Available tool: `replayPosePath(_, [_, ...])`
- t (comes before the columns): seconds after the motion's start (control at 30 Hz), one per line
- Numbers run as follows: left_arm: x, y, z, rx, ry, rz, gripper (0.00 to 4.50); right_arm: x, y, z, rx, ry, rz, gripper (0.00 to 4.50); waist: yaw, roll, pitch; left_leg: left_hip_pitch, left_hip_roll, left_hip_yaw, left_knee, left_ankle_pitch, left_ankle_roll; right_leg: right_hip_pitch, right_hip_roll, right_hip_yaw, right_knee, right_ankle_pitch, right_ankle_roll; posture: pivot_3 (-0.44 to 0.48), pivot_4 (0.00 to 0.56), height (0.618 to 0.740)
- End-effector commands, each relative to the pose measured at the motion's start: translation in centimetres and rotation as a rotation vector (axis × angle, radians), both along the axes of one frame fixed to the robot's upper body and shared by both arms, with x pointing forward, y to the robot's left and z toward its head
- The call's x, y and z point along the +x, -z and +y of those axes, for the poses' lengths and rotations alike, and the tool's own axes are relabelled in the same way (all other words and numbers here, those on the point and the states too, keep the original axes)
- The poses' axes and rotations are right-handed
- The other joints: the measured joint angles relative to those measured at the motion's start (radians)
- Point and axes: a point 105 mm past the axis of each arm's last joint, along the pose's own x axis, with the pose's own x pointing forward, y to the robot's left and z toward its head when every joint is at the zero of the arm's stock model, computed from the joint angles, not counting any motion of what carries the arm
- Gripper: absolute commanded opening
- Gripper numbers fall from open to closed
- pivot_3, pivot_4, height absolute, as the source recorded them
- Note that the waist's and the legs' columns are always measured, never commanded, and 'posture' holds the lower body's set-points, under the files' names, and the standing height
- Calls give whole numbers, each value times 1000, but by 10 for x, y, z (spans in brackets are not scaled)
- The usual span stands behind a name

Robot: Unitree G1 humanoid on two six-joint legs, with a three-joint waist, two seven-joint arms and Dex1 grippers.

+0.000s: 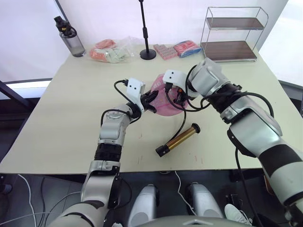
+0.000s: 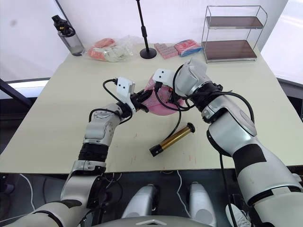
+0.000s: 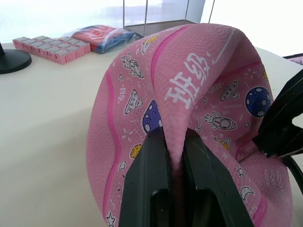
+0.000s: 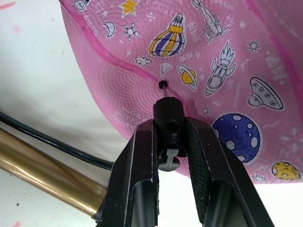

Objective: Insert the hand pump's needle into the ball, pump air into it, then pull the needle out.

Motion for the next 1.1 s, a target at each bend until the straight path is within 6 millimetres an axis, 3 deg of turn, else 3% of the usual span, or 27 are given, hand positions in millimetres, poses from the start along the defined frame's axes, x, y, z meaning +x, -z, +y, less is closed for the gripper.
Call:
replayPosePath(0.03, [-21, 44, -50, 10, 177, 174, 17, -11, -37, 45, 91, -153, -101, 322, 0, 0, 0, 0, 0, 0, 0, 0, 0, 0, 0, 0, 0, 0, 0, 0, 150, 731])
replayPosePath(0.77, [-22, 46, -47, -4, 158, 181, 17, -9, 8, 51, -43, -203, -121, 322, -3, 1, -9, 2, 0, -1, -1, 0, 0, 2, 0, 0, 0, -2, 3, 0, 150, 731])
replayPosePath(1.1, [-22, 46, -47, -7, 155, 183, 17, -5, 17, 51, -102, -276, -199, 322, -5, 0, -18, 6, 0, -1, -2, 0, 0, 4, 0, 0, 0, -3, 3, 0, 150, 731])
